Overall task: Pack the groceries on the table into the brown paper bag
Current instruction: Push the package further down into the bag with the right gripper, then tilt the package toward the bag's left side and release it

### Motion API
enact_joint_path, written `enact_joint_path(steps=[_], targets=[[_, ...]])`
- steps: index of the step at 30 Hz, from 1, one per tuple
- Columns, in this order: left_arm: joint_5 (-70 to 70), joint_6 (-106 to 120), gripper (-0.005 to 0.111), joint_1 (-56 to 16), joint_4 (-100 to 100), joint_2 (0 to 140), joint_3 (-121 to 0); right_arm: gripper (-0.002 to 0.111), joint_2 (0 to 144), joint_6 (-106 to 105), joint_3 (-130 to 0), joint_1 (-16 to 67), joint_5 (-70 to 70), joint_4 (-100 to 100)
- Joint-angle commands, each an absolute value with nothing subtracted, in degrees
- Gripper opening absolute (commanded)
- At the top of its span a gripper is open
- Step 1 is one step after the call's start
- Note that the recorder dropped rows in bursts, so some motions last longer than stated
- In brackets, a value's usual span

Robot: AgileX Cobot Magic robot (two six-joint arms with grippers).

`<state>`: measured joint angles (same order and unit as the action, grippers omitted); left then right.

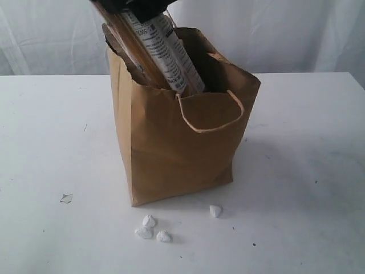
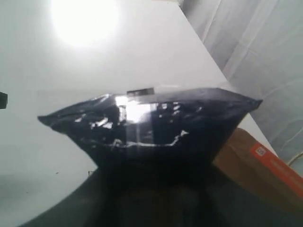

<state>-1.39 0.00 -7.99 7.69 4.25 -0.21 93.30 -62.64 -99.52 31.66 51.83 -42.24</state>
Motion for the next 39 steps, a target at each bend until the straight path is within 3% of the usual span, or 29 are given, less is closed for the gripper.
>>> enact_joint_path(steps=[1,11,18,20,23,25,39], targets=[[-1.31,0.0,0.0,-7.86,7.64,3.98,0.0,0.0,95.12,-56.21,-99.81,30.19,50.84,-41.45],[-1.31,0.0,0.0,-7.86,7.64,3.98,0.0,0.0,95.52,-30.49,-99.81,29.65,42.68,-34.15],[-1.31,0.0,0.0,-7.86,7.64,3.98,0.0,0.0,95.52,-29.29,-99.81,29.65,45.79,-33.54],[-1.31,0.0,0.0,-7.86,7.64,3.98,0.0,0.004,95.52,-29.29,-99.81,29.65,46.7,-33.54],[-1.31,0.0,0.0,-7.86,7.64,3.98,0.0,0.031,95.52,-29.29,-99.81,29.65,46.7,-33.42],[-1.31,0.0,0.0,-7.86,7.64,3.98,0.0,0.041,95.52,-29.29,-99.81,29.65,45.79,-33.42],[-1.31,0.0,0.0,-7.86,7.64,3.98,0.0,0.053,95.52,-29.22,-99.81,29.65,42.58,-32.73]])
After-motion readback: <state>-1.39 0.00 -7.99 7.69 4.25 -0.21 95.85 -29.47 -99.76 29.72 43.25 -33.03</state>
